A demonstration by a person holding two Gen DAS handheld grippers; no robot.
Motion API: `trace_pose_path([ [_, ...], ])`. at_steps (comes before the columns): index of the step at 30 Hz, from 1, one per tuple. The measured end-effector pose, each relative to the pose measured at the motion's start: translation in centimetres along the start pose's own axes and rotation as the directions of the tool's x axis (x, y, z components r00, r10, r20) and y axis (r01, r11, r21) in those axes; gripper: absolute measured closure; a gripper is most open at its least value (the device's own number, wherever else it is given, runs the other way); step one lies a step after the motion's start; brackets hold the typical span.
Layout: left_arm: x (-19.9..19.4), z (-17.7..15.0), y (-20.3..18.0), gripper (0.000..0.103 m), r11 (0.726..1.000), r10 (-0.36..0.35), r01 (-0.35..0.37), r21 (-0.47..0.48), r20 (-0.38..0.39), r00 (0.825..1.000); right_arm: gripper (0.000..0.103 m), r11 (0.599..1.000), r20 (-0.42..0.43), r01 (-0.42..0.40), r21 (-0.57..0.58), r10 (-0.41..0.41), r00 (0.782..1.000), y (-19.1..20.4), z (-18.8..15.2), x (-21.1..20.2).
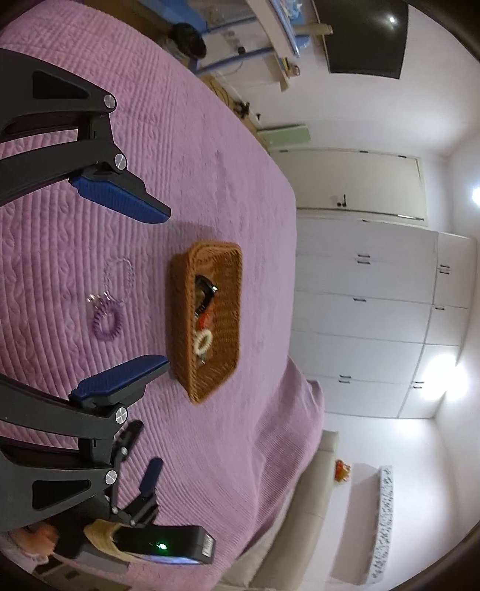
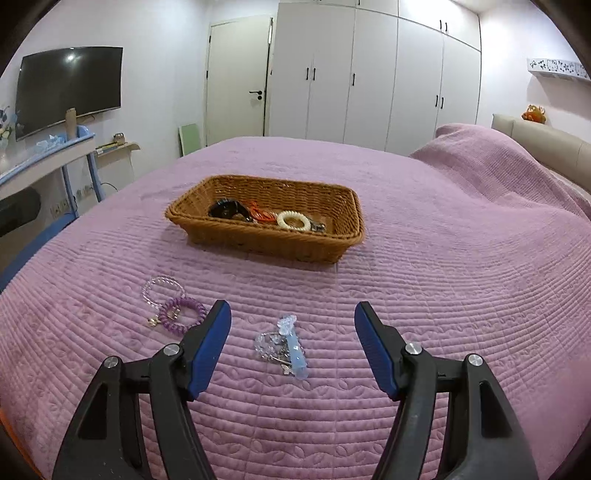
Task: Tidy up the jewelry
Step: 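Move the left tool to the clear crystal bracelet while the right tool reaches the blue hair clips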
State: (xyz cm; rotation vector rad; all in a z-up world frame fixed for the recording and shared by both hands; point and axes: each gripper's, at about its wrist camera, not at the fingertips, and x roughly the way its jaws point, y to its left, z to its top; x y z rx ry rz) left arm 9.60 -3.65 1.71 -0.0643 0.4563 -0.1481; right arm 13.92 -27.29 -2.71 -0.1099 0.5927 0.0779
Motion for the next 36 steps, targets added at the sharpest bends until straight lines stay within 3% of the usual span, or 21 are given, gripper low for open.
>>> trace_pose_path([
  [10,4.1,-2.2,0.3,0.028,0.999,0.051,-0.051,-0.007,-0.085,0.995,0.032,0.998,-0.062,0.0,0.068,0.004,0.998,-2.0,-0.8,3.7],
  [17,7.8,-4.4,4.7,0.028,0.982,-0.09,0.053,-0.181,-0.203,0.975,0.033,0.993,-0.108,-0.03,0.117,0.043,0.993,-3.1,-1.6,5.8],
  [21,9.1,-5.1,5.3,0.028,0.981,-0.09,0.045,-0.187,-0.243,0.966,0.048,0.991,-0.118,-0.056,0.118,0.07,0.991,-3.0,-1.8,6.3],
  [25,10.5,-5.8,4.6,0.036,0.978,-0.148,0.094,-0.185,-0.305,0.941,0.051,0.992,-0.135,-0.073,0.107,0.087,0.987,-2.7,-2.1,6.9],
  [29,11.7,-5.5,2.4,0.044,0.987,-0.143,0.111,-0.112,-0.338,0.93,0.052,0.991,-0.137,-0.081,0.107,0.095,0.986,-2.7,-2.3,6.9],
  [33,13.4,-5.1,1.4,0.056,0.993,-0.111,0.09,-0.073,-0.374,0.921,0.052,0.99,-0.143,-0.085,0.11,0.101,0.985,-2.6,-2.5,7.0],
  [36,14.7,-4.6,2.9,0.057,0.991,-0.102,0.057,-0.122,-0.394,0.914,0.053,0.989,-0.149,-0.094,0.111,0.11,0.983,-2.6,-2.6,7.2],
])
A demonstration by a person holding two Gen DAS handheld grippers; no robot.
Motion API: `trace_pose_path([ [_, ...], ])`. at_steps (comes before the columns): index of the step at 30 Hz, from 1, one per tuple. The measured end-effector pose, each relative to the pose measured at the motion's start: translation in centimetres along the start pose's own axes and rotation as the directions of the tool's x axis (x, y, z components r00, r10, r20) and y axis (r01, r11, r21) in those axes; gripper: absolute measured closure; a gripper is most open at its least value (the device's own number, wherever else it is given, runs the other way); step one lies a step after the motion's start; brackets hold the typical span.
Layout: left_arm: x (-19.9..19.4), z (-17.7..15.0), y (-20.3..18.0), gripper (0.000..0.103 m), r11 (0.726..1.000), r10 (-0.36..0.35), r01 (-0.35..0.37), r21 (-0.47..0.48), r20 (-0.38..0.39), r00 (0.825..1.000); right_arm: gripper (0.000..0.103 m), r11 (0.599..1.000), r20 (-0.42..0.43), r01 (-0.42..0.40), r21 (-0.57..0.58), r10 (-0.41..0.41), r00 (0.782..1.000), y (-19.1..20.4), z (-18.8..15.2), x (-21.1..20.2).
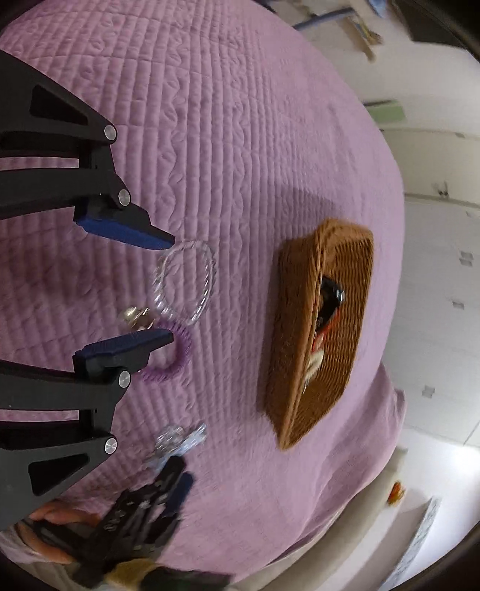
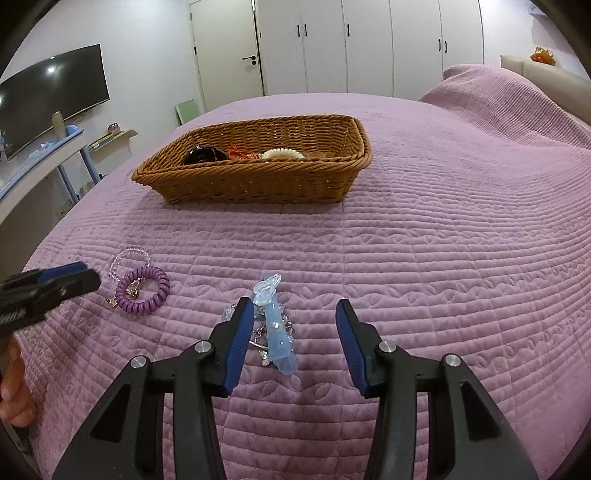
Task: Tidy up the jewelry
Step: 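Move the left tool to the clear crystal bracelet while the right tool reaches the blue hair clips, then grasp the clear crystal bracelet with the left tool while the right tool grasps the blue hair clips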
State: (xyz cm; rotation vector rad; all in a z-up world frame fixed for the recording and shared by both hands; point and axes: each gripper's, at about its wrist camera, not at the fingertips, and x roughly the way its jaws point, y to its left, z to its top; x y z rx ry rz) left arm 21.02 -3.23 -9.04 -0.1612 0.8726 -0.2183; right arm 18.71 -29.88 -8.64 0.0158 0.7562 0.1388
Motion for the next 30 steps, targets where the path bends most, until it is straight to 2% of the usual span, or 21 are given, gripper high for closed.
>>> trace_pose_path([
  [2,0.6,0.7,1.2,0.058,0.999,0.028,-0.029,-0.036,-0.006,1.0,0.055,1.0,-0.006,-0.002,0.0,0.002,1.0,0.0,-0.1,0.1],
  [8,3.1,1.2,2.4,0.061,0.996,0.083,-0.085,-0.042,-0.038,0.996,0.056,0.999,-0.018,-0.019,-0.038,0.018,1.0,0.8,-0.2,0.4],
  [13,3.5,0.9,1.4,0.061,0.994,0.108,-0.108,0.011,-0.023,0.994,0.067,0.998,-0.044,-0.021,-0.058,0.019,0.999,1.3,-0.3,1.1],
  [17,4.0,0.7,0.4,0.061,0.984,0.166,-0.166,0.058,-0.006,0.986,0.07,0.999,-0.049,-0.018,-0.047,0.016,0.999,1.1,-0.4,1.2],
  [21,4.3,0.4,-0.9,0.061,0.97,0.217,-0.216,0.109,0.003,0.976,0.079,0.999,-0.077,-0.012,-0.045,0.008,0.997,1.1,-0.4,1.8],
  [23,4.3,0.3,-1.0,0.066,0.971,0.21,-0.208,0.121,0.0,0.978,0.08,0.999,-0.076,-0.013,-0.047,0.01,0.997,1.2,-0.5,1.8],
  [26,4.4,0.2,-1.4,0.081,0.967,0.214,-0.212,0.138,0.003,0.977,0.082,0.999,-0.075,-0.014,-0.045,0.011,0.997,1.2,-0.5,1.8],
  [27,4.4,0.1,-1.6,0.089,0.964,0.224,-0.223,0.148,0.007,0.975,0.082,0.999,-0.073,-0.014,-0.045,0.01,0.997,1.2,-0.5,1.7],
  [30,4.4,-0.1,-2.2,0.096,0.954,0.245,-0.245,0.176,0.018,0.969,0.083,0.999,-0.066,-0.011,-0.048,0.008,0.998,1.4,-0.6,1.6],
])
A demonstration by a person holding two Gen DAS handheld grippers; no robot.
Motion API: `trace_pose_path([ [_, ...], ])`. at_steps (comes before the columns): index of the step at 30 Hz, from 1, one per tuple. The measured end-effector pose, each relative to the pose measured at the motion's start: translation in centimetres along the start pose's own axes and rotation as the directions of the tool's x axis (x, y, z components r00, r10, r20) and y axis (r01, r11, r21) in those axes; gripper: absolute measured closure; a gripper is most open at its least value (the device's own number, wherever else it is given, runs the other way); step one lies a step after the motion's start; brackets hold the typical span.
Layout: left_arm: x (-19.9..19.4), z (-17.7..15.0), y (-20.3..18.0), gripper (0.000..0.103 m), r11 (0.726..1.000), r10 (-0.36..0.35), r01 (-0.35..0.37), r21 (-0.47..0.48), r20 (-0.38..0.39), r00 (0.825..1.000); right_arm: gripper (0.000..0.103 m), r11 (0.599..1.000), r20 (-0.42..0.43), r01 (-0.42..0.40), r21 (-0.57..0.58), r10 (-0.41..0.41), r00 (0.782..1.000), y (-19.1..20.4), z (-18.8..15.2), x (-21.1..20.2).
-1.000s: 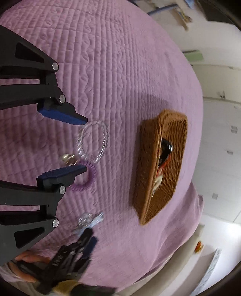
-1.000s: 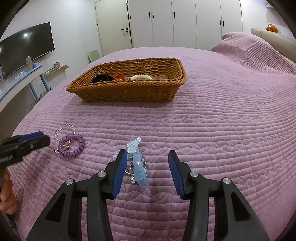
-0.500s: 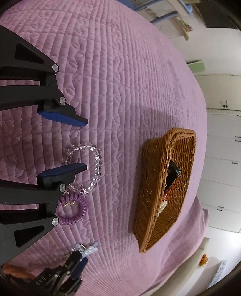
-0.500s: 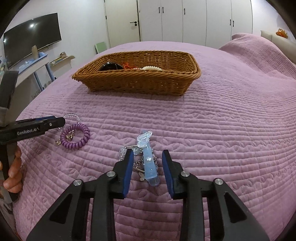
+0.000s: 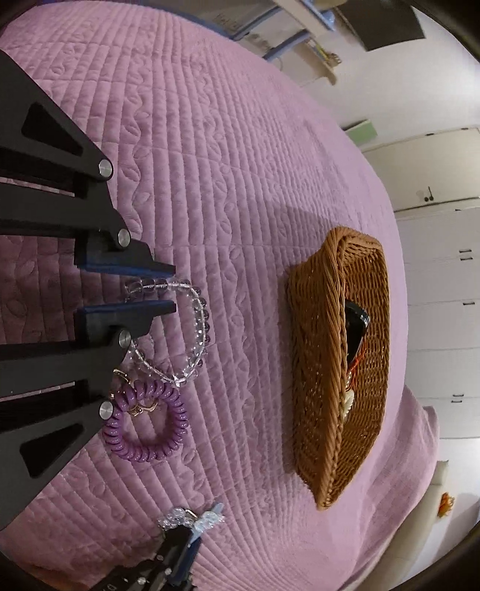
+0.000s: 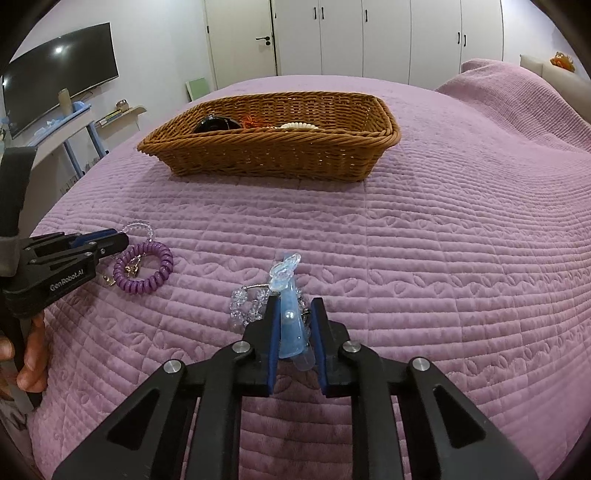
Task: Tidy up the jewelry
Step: 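Grasp the clear crystal bracelet with the left tool while the right tool grasps the blue hair clips, then carry both items into the wicker basket and open both tools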
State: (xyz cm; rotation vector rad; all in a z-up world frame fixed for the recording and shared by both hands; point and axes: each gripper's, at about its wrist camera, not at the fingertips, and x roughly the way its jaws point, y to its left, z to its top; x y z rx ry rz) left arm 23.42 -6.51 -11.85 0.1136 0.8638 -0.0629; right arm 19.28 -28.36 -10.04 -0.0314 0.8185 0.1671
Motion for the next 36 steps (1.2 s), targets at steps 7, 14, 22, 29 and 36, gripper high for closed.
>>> trace_pose_path([
  [7,-0.3,0.0,-0.1,0.096,1.0,-0.005,0.005,0.001,0.017,1.0,0.086,0.999,0.057,0.011,-0.036,-0.009,0.998,0.8,-0.2,-1.2],
  [14,-1.0,-0.5,0.2,0.096,1.0,-0.008,0.008,-0.003,0.033,0.999,0.088,1.0,0.088,0.0,-0.028,0.003,0.996,0.5,-0.3,-1.8],
  [22,-2.2,-0.8,1.5,0.096,0.998,-0.053,0.056,-0.037,0.078,0.996,0.088,1.0,0.118,-0.021,-0.018,0.023,0.993,0.3,-0.4,-2.6],
  [29,-3.3,-1.1,2.7,0.096,0.991,-0.101,0.111,-0.074,0.126,0.987,0.088,0.999,0.135,-0.051,0.006,0.05,0.99,-0.2,-0.4,-3.1],
  [36,-3.3,-1.0,5.8,0.096,0.929,-0.28,0.305,-0.207,0.143,0.949,0.088,0.998,0.137,-0.055,0.01,0.053,0.989,-0.2,-0.4,-3.1],
])
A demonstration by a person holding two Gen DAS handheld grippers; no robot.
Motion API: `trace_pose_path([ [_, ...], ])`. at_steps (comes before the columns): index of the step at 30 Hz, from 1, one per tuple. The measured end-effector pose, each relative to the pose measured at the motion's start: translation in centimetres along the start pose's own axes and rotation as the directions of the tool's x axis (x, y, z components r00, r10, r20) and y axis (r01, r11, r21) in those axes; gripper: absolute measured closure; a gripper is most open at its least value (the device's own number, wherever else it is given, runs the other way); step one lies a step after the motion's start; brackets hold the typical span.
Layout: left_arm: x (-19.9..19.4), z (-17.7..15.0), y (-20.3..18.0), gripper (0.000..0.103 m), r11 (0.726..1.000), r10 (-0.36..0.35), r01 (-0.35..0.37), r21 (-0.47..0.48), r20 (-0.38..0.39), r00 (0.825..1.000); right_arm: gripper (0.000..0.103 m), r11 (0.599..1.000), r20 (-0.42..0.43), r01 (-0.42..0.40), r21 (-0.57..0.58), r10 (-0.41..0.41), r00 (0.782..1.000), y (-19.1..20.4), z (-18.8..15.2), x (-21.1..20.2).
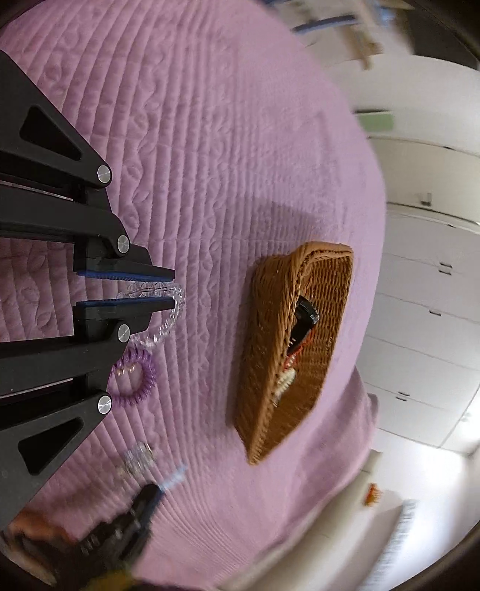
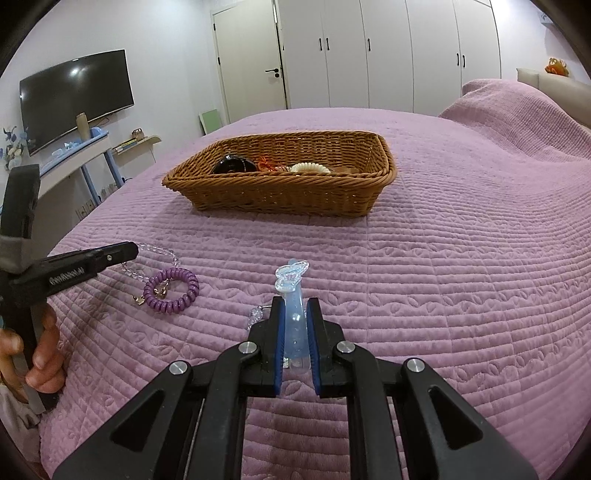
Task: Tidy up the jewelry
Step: 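Carry both items into the wicker basket and open both tools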
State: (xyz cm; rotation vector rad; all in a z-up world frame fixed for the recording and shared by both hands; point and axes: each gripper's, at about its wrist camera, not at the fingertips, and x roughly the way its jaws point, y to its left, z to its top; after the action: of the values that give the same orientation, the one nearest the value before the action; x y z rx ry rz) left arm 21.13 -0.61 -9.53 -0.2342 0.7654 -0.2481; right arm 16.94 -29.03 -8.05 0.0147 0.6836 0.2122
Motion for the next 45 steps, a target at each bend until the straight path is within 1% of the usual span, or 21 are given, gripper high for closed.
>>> trace_pose_path([
  [2,0.1,0.1,1.0,0.096,0.998,-0.045,0.045,-0.052,-0.008,0.999,0.088,1.0,0.001,-0.001,0.001,0.001,1.0,0.0,0.0,0.0],
  [5,0.2,0.1,1.6,0.096,0.993,-0.081,0.08,-0.091,-0.005,0.997,0.088,1.0,0.005,0.001,0.001,-0.001,1.0,0.0,0.0,0.0],
  [11,-0.6,0.1,1.3,0.096,0.984,-0.147,0.149,-0.102,0.025,0.989,0.088,1.0,0.016,0.003,0.008,-0.003,1.0,-0.1,0.1,-0.2],
  [13,-1.0,0.3,1.3,0.096,0.975,-0.192,0.194,-0.111,0.031,0.981,0.088,1.0,0.028,0.012,0.013,-0.013,1.0,-0.2,0.1,-0.5],
  [14,-1.3,0.4,1.2,0.096,0.967,-0.225,0.227,-0.113,0.036,0.974,0.088,1.0,0.037,0.018,0.017,-0.019,0.999,-0.2,0.1,-0.7],
  [21,-4.5,2.0,-0.3,0.096,0.941,-0.323,0.33,-0.077,0.092,0.942,0.088,0.999,0.07,0.033,0.029,-0.035,0.997,-0.2,0.3,-1.9],
  [24,-5.7,3.3,-1.2,0.096,0.941,-0.33,0.336,-0.038,0.112,0.937,0.088,0.999,0.074,0.022,0.036,-0.024,0.997,-0.1,0.9,-2.5],
  [27,-6.6,4.9,-2.0,0.096,0.936,-0.348,0.352,-0.007,0.133,0.928,0.088,0.999,0.094,-0.002,0.04,-0.002,0.996,0.0,2.1,-3.4],
  [30,-6.9,7.2,-3.0,0.096,0.937,-0.347,0.347,0.03,0.153,0.925,0.088,0.999,0.109,-0.014,0.028,0.011,0.994,0.3,4.6,-3.8],
  [33,-6.4,9.9,-4.2,0.096,0.936,-0.353,0.348,0.058,0.178,0.919,0.088,0.999,0.122,-0.029,0.028,0.025,0.992,0.2,8.0,-3.5],
  [34,-6.1,10.6,-4.6,0.096,0.937,-0.349,0.343,0.066,0.183,0.919,0.088,0.999,0.129,-0.033,0.025,0.03,0.991,0.2,9.1,-3.3],
  [37,-4.2,13.3,-5.3,0.096,0.945,-0.327,0.32,0.07,0.194,0.925,0.088,1.0,0.138,-0.002,0.003,0.002,0.99,0.3,12.3,-1.4],
  [41,0.4,16.0,-6.0,0.096,0.951,-0.309,0.306,0.042,0.18,0.934,0.088,1.0,0.089,-0.004,0.023,0.002,0.996,-0.4,15.8,3.0],
  [43,2.5,16.6,-6.0,0.096,0.952,-0.305,0.305,0.027,0.163,0.938,0.088,0.999,0.051,-0.022,0.043,0.02,0.998,-0.7,16.8,5.2],
  [45,5.4,17.1,-5.9,0.096,0.955,-0.295,0.295,0.02,0.133,0.946,0.088,0.996,-0.006,-0.035,0.077,0.035,0.999,-1.2,17.4,7.7],
])
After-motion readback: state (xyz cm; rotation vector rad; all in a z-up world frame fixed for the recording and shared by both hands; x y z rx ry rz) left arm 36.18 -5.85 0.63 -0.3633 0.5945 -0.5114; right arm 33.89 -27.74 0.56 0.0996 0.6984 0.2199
